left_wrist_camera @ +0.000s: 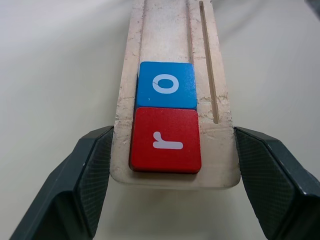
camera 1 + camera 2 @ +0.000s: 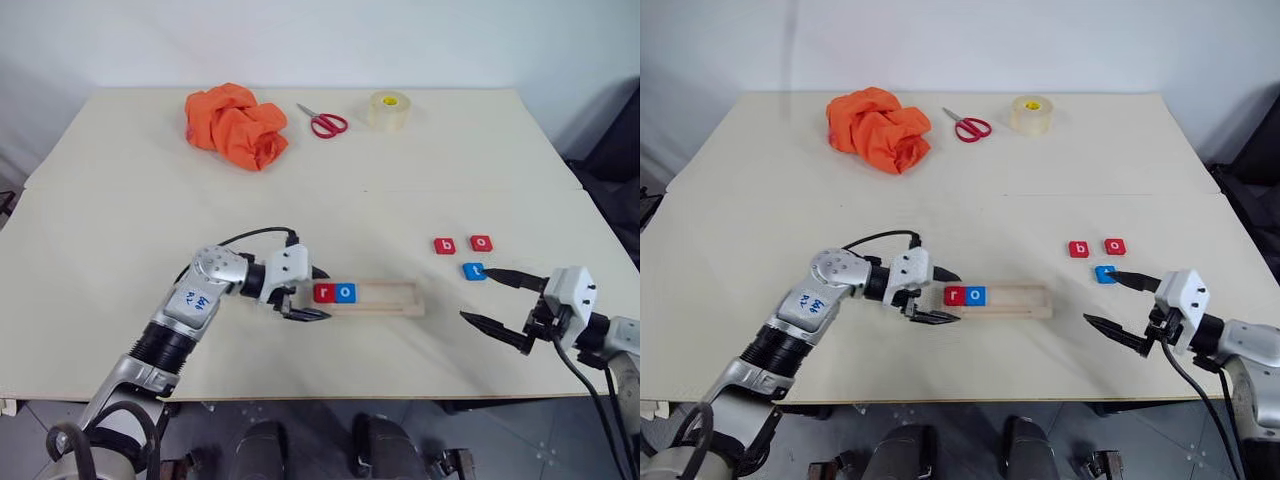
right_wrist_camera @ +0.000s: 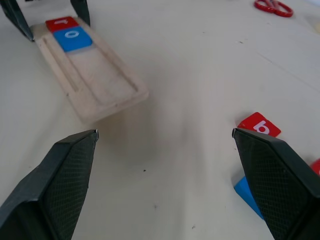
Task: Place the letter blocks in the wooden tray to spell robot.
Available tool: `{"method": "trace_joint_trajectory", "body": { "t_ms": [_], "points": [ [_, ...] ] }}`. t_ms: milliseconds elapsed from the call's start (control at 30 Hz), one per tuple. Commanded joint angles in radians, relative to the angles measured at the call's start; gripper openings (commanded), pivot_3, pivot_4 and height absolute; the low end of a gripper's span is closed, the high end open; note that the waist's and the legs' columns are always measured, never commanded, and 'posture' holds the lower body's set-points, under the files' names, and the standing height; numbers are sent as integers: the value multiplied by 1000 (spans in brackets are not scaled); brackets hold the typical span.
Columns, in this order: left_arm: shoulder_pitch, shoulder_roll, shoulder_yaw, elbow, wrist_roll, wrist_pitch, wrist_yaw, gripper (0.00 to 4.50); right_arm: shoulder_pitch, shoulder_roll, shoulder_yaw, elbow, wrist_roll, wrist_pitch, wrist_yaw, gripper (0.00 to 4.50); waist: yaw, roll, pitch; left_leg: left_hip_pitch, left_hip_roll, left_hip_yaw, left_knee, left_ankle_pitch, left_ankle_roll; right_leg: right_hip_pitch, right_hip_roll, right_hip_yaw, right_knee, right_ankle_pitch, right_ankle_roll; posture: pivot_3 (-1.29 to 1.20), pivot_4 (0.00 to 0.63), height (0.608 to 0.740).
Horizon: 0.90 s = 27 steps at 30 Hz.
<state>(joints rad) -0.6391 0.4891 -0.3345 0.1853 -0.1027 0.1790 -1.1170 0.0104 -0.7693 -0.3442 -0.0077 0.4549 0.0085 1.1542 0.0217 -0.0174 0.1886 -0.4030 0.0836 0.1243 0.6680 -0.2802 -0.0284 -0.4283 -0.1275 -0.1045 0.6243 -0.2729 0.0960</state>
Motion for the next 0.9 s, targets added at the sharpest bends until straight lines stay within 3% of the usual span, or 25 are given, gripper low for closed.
{"method": "trace_joint_trajectory", "body": {
  "t_ms": [33,200,267,333,600,733,900],
  "points": [
    [-9,-9,0,-20,11,6,5,3376,21,-14,-48,-53,27,12,-23,4500,0,0,0,0,0,0,0,0,1,0,0,0,0,0,0,0,150,740],
    [-14,-23,-4,-17,28,28,12,3376,35,-10,-54,-77,31,23,-43,4500,1,0,0,0,0,-1,0,-1,2,0,0,0,0,0,0,0,150,740],
    [-12,-26,-5,-21,33,31,12,4079,33,-11,-51,-78,31,24,-48,4500,1,0,0,0,0,-1,0,0,2,0,0,0,0,0,0,0,150,740],
    [-10,-30,-6,-25,38,39,17,4486,26,-11,-47,-75,30,24,-51,4500,1,0,0,0,0,-1,0,0,2,0,0,0,1,0,0,0,150,740],
    [32,-7,80,-123,-49,81,8,4486,-35,-15,-28,-62,27,55,-67,4500,-2,0,0,0,0,-1,0,0,2,0,0,0,1,0,0,0,150,740],
    [132,78,190,-206,-145,67,-42,4486,-78,12,-35,-60,13,165,-208,4500,-8,0,0,1,0,-1,0,0,1,0,0,0,2,0,0,0,150,740],
    [237,96,327,-217,-298,-17,-122,4486,-64,24,-52,-125,48,307,-318,4500,-2,0,0,0,0,-2,0,0,2,0,0,0,2,0,0,0,150,740]
  ]
}}
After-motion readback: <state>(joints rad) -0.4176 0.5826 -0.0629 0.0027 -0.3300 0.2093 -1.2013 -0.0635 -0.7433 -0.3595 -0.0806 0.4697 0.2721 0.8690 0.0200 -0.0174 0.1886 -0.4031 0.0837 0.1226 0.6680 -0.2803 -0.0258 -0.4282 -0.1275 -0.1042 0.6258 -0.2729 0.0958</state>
